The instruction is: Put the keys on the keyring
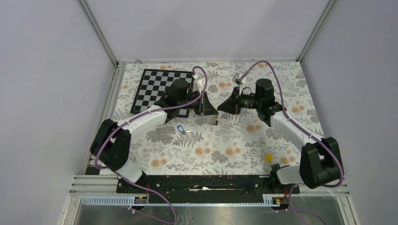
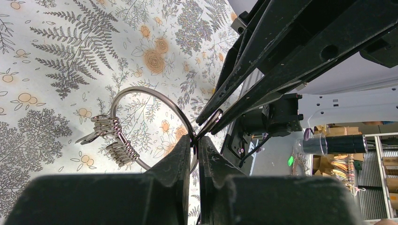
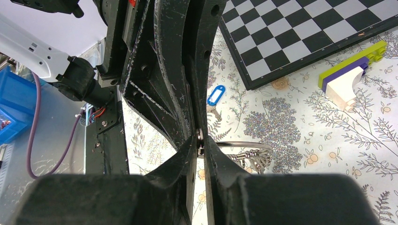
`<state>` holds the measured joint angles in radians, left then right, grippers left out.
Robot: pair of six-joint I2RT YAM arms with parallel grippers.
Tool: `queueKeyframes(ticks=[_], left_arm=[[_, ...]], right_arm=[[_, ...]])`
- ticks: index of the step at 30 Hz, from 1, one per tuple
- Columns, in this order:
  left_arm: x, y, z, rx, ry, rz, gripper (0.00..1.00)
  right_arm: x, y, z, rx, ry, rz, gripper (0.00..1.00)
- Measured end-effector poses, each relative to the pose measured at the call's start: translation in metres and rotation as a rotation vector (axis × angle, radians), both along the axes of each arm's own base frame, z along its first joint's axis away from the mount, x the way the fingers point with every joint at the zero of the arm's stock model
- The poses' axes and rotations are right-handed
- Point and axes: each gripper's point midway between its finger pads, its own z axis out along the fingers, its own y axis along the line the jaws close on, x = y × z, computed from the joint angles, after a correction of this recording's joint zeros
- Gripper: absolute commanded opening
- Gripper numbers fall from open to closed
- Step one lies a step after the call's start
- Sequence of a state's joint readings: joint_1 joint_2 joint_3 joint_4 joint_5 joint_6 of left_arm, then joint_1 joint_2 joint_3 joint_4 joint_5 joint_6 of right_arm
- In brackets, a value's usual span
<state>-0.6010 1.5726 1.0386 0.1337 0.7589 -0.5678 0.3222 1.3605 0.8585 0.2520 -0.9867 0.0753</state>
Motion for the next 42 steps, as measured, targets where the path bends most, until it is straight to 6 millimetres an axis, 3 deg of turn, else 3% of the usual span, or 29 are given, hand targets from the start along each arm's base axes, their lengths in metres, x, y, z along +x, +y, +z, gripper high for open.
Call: queueKeyframes(ticks=[10,19,26,42], left_arm=[[0.001,0.0008,-0.0001,0.0,0.002,0.004,0.0],[0.0012,0.0011,0.0001,-0.001,0.004,0.005,0.0],[0.0009,0.0009,0.0007,-0.004,0.005,0.003,0.0],[0.0002,0.0007,0.0013,-0.006,0.008,0.0,0.0]], right_arm=[[0.0003,-0.0007,-0.0007,-0.001,-0.001,-0.001,0.18],[0.0,-0.0012,-0.0022,-0.002,0.003,-0.003,0.13],[-0.0002,-0.0008,-0.0008,0.004,0.011,-0.004,0.18],[0.001,0.0001,0.0028,0.017,0.011,-0.007,0.17]])
